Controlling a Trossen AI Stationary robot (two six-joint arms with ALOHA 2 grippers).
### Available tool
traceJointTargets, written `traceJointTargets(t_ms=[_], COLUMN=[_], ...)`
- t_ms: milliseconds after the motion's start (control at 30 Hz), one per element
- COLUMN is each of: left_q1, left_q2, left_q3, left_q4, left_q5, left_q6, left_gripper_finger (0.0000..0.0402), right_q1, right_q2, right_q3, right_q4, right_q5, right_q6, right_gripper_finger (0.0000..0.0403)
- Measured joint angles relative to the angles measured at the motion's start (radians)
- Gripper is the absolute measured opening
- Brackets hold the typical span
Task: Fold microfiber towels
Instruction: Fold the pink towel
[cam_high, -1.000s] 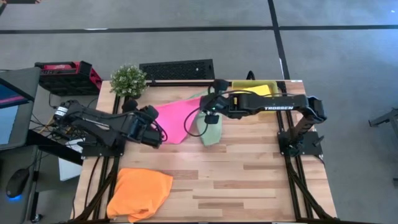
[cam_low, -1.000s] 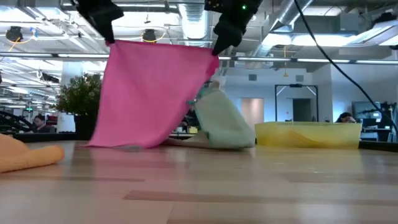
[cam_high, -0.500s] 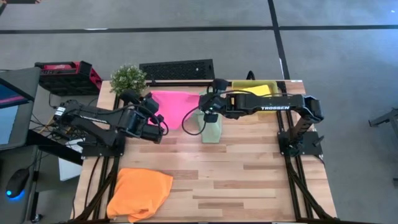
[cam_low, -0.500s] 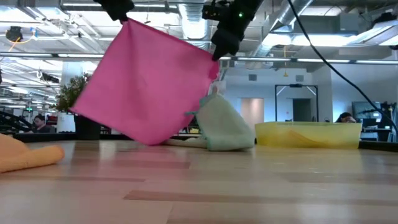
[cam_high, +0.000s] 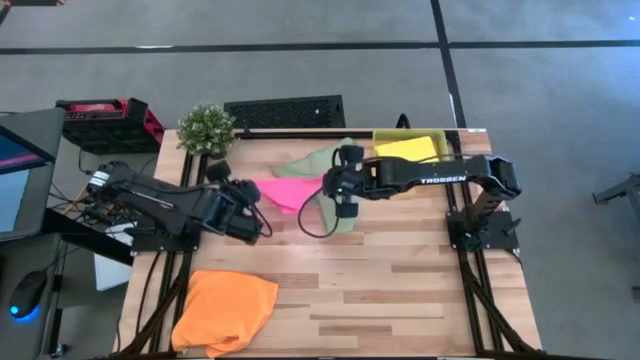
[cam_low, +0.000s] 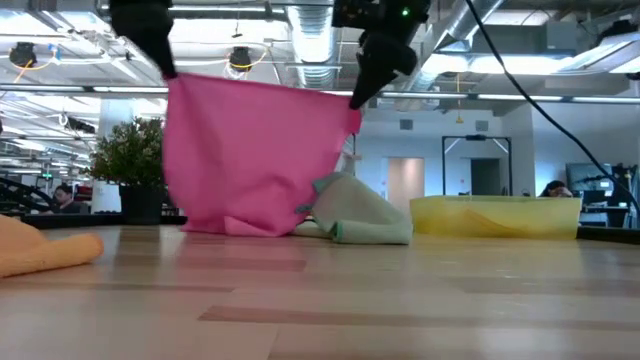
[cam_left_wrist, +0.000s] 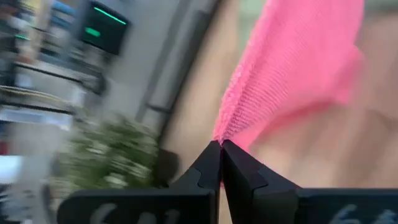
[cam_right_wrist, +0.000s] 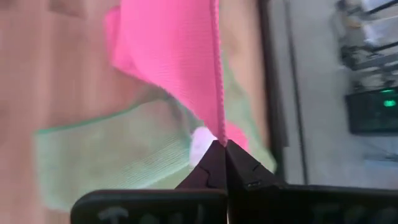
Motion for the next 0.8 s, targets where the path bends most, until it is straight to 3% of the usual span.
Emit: traceJointTargets(t_ms=[267, 600, 800], left_q1=[-0.077, -0.17, -0.228], left_q2=[0.0, 0.0, 0.0], left_q3=[-0.162, -0.289, -0.294], left_q4=[0.159, 0.379, 0.421], left_q5=[0.275, 0.528, 0.628], left_q6=[-0.035, -0.057, -0.096], left_gripper_finger=[0.0, 0.0, 0.0], right_q1=[0.058, 0.133, 0.17], right_q2=[0.076, 0.254, 0.273], right_q3=[0.002, 0.0, 0.0], right_q4=[-0.011, -0.01, -0.004], right_q5=[-0.213, -0.285, -0.336], right_q6=[0.028, 0.038, 0.058], right_gripper_finger=[0.0004, 0.0005, 0.0005])
